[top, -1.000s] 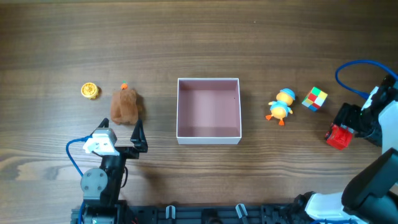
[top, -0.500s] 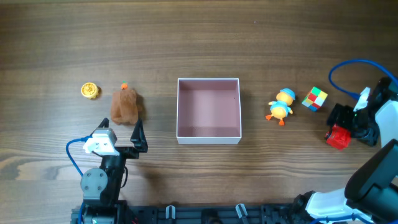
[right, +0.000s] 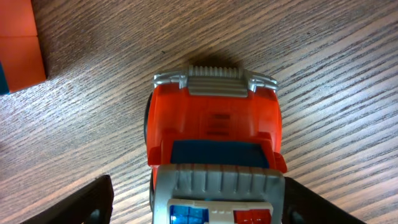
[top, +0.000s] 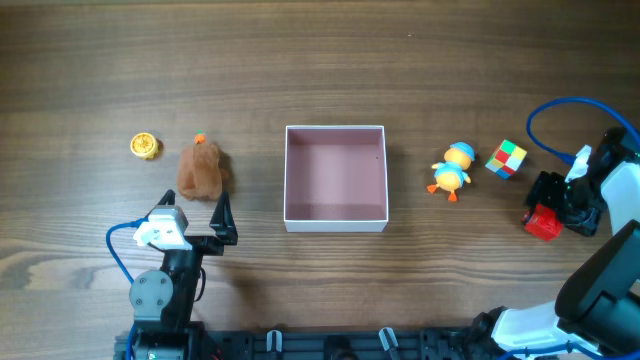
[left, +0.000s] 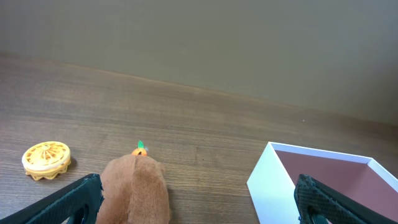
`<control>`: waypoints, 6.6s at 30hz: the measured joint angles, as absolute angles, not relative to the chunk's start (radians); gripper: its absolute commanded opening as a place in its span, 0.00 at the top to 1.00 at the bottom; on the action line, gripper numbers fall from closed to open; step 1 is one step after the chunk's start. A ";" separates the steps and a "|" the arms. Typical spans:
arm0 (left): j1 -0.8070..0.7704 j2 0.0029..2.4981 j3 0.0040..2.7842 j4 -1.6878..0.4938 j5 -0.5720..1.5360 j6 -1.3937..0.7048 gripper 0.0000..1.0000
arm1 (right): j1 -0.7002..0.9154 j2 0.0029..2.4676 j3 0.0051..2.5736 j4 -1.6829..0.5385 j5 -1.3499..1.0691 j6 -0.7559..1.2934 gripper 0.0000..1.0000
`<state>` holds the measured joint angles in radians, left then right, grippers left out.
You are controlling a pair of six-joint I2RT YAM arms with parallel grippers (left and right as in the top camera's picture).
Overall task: Pack container
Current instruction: 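Lower the right gripper over the red police truck and grasp it, then lift the red truck and carry it into the white box, then release the truck in the box and move right gripper to cube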
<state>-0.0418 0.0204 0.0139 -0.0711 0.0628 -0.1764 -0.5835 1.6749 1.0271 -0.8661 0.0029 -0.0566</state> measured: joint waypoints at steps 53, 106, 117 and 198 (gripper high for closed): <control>-0.042 0.020 0.014 -0.071 0.063 -0.176 0.00 | -0.439 1.620 1.494 -1.096 -0.257 0.034 0.64; -0.042 0.020 0.014 -0.071 0.063 -0.176 0.00 | 0.528 1.847 1.494 -1.032 0.020 0.453 0.58; -0.042 0.020 0.014 -0.071 0.063 -0.176 0.00 | 0.528 1.847 1.494 -1.047 0.020 0.456 0.52; -0.042 0.020 0.014 -0.071 0.063 -0.176 0.00 | -0.282 1.854 1.331 -0.897 0.118 0.516 0.00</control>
